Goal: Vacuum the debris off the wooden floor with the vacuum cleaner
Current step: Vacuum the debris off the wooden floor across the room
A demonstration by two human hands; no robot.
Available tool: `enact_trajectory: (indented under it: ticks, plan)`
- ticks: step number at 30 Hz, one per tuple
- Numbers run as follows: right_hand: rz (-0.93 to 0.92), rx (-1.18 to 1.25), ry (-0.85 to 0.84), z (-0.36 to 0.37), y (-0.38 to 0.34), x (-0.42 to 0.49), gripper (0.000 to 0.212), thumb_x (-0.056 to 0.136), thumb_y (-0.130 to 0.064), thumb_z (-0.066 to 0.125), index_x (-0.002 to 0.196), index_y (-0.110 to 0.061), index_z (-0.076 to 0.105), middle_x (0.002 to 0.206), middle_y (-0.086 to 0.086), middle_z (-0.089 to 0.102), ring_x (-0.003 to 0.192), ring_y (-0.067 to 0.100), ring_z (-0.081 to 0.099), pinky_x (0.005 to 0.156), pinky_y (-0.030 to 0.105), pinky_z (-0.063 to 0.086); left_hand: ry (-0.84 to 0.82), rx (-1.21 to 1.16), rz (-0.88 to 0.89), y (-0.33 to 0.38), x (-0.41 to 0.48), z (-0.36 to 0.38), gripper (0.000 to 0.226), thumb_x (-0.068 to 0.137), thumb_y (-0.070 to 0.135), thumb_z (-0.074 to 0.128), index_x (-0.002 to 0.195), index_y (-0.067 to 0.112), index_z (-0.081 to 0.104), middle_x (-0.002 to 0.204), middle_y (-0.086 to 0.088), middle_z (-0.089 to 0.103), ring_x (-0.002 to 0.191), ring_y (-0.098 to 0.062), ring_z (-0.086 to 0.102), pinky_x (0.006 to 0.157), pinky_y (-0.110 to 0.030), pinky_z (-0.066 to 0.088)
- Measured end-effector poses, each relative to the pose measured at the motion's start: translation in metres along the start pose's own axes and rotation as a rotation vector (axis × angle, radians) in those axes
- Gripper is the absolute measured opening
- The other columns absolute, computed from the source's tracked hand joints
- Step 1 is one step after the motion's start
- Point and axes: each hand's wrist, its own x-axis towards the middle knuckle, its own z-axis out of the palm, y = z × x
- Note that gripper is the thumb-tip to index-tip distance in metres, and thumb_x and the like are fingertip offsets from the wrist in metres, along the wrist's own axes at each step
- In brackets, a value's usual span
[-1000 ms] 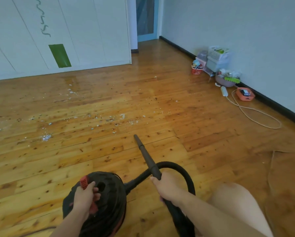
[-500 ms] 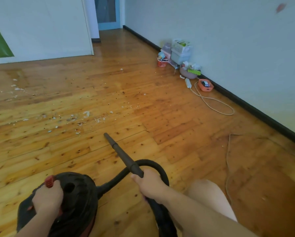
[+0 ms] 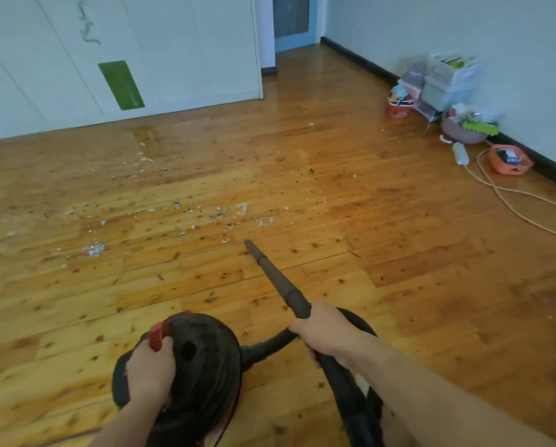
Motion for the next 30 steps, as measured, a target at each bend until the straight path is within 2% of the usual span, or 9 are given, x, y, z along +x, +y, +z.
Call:
enact_trajectory:
  ticks: [4, 9, 12, 14, 16, 19, 22, 26, 30]
  plan:
    - [-0.037, -0.067, -0.044, 0.019, -0.012, 0.002, 0.017, 0.105, -0.022, 0.053, 0.118, -0.014, 0.045, 0.073, 0.008, 0.057, 0.041, 0.012, 0.05, 0.046, 0.028, 0.051, 0.002, -0.007, 0.008, 0.004, 0.0, -0.002, 0.036, 0.104, 0.032, 0.049, 0.084, 0.006, 0.063, 0.077, -0.015, 0.066, 0.069, -0.032, 0.064, 0.065, -0.042, 0.054]
    - [-0.074, -0.123, -0.086, 0.031, -0.016, 0.002, 0.023, 0.106, -0.023, 0.052, 0.125, -0.013, 0.045, 0.069, 0.005, 0.057, 0.041, 0.011, 0.05, 0.048, 0.027, 0.051, 0.012, -0.017, 0.059, 0.007, -0.001, -0.003, 0.027, 0.104, 0.038, 0.048, 0.112, 0.014, 0.059, 0.092, -0.006, 0.065, 0.082, -0.027, 0.063, 0.072, -0.042, 0.055]
    - [-0.083, -0.155, -0.032, 0.026, -0.019, 0.01, 0.023, 0.106, -0.024, 0.052, 0.124, -0.013, 0.045, 0.076, 0.007, 0.06, 0.038, 0.009, 0.051, 0.045, 0.025, 0.05, 0.018, -0.035, 0.061, 0.009, 0.004, -0.004, 0.034, 0.104, 0.041, 0.048, 0.12, 0.013, 0.061, 0.096, -0.006, 0.066, 0.081, -0.025, 0.06, 0.065, -0.036, 0.05]
    - [-0.083, -0.164, 0.0, 0.022, -0.021, 0.017, 0.02, 0.106, -0.024, 0.051, 0.121, -0.012, 0.045, 0.077, 0.008, 0.062, 0.04, 0.012, 0.053, 0.049, 0.028, 0.052, 0.013, -0.046, 0.051, 0.009, 0.009, -0.004, 0.036, 0.104, 0.041, 0.048, 0.122, 0.014, 0.061, 0.098, -0.006, 0.066, 0.08, -0.023, 0.059, 0.061, -0.033, 0.047]
    - [-0.077, -0.17, 0.016, 0.022, -0.02, 0.021, 0.023, 0.106, -0.025, 0.051, 0.123, -0.012, 0.044, 0.073, 0.009, 0.063, 0.043, 0.015, 0.055, 0.051, 0.031, 0.053, 0.013, -0.059, 0.047, 0.011, 0.011, -0.003, 0.032, 0.104, 0.041, 0.048, 0.12, 0.016, 0.061, 0.096, -0.005, 0.065, 0.082, -0.024, 0.059, 0.064, -0.034, 0.049]
    - [-0.07, -0.189, -0.009, 0.032, -0.021, 0.021, 0.022, 0.106, -0.025, 0.05, 0.123, -0.015, 0.04, 0.076, 0.008, 0.065, 0.045, 0.016, 0.056, 0.052, 0.032, 0.054, 0.007, -0.091, 0.057, 0.011, 0.012, -0.003, 0.021, 0.104, 0.04, 0.049, 0.105, 0.02, 0.058, 0.089, 0.001, 0.063, 0.083, -0.021, 0.061, 0.077, -0.041, 0.053]
    - [-0.065, -0.207, -0.032, 0.036, -0.024, 0.022, 0.024, 0.106, -0.026, 0.05, 0.126, -0.017, 0.04, 0.08, 0.009, 0.066, 0.048, 0.016, 0.057, 0.052, 0.03, 0.054, 0.007, -0.121, 0.067, 0.011, 0.012, -0.003, 0.02, 0.104, 0.038, 0.05, 0.094, 0.022, 0.057, 0.087, 0.0, 0.065, 0.079, -0.016, 0.061, 0.07, -0.036, 0.051]
    - [-0.098, -0.172, -0.032, 0.027, -0.027, 0.024, 0.018, 0.105, -0.021, 0.052, 0.121, -0.014, 0.047, 0.079, 0.01, 0.06, 0.037, 0.011, 0.05, 0.044, 0.026, 0.048, 0.003, -0.141, 0.068, 0.011, 0.013, -0.005, 0.022, 0.105, 0.038, 0.05, 0.084, 0.029, 0.053, 0.087, -0.001, 0.066, 0.076, -0.013, 0.06, 0.058, -0.026, 0.041]
    - [-0.074, -0.177, -0.072, 0.024, -0.027, 0.021, 0.016, 0.105, -0.025, 0.053, 0.115, -0.017, 0.045, 0.083, 0.01, 0.06, 0.042, 0.013, 0.051, 0.048, 0.03, 0.051, 0.015, -0.143, 0.065, 0.012, 0.013, -0.004, 0.016, 0.105, 0.038, 0.05, 0.092, 0.028, 0.052, 0.086, 0.002, 0.063, 0.075, -0.01, 0.058, 0.067, -0.032, 0.046]
